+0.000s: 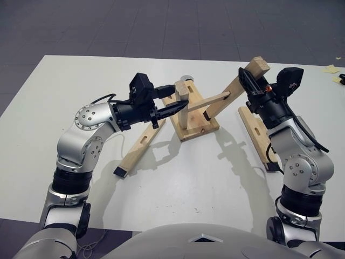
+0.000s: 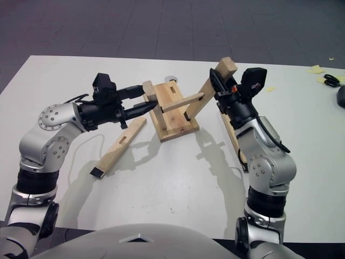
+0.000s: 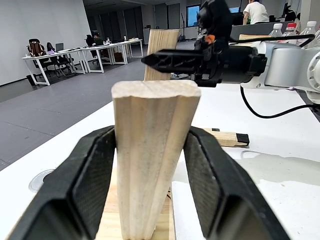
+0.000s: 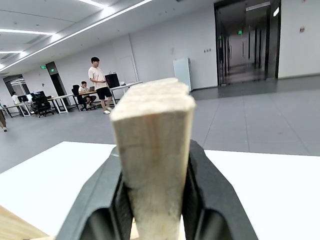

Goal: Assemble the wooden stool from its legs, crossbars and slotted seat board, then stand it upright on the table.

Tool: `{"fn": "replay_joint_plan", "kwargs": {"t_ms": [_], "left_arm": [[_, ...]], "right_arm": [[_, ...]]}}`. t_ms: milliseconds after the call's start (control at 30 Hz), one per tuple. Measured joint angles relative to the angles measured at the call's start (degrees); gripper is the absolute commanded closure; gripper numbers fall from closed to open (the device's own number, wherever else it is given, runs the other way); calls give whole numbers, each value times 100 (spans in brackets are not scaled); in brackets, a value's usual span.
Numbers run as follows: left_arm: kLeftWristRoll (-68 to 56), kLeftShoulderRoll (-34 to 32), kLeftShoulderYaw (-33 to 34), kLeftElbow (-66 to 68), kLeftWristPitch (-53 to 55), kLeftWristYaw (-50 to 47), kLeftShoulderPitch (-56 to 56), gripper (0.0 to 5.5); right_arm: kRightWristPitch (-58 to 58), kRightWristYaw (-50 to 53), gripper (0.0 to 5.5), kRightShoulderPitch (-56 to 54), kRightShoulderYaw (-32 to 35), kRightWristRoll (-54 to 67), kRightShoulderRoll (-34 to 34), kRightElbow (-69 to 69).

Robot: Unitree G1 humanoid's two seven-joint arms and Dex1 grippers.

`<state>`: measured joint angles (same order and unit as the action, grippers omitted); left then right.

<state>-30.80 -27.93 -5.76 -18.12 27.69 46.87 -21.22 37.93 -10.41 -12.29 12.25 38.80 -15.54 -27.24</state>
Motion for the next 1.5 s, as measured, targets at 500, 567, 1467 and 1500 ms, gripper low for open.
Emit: {"fn": "replay_joint_plan", "kwargs": {"t_ms": [500,567,1467,1500], "left_arm": [[26,-4,65,147,-155,-63,1,345],[26,-4,69,148,-170,-64,1,345],[138,80,-26,168,-223,-123,-18,346],[136,92,-25,169,-221,-125,-21,346]], "right_arm": [[1272,180,446,-838,-189,110,-731,358],[1288,180,446,-797,-203,119,-778,344],[1617,270,235,-560,-360,137,-315,580],[1616,272,221,-577,-272,185,-257,598]]}}
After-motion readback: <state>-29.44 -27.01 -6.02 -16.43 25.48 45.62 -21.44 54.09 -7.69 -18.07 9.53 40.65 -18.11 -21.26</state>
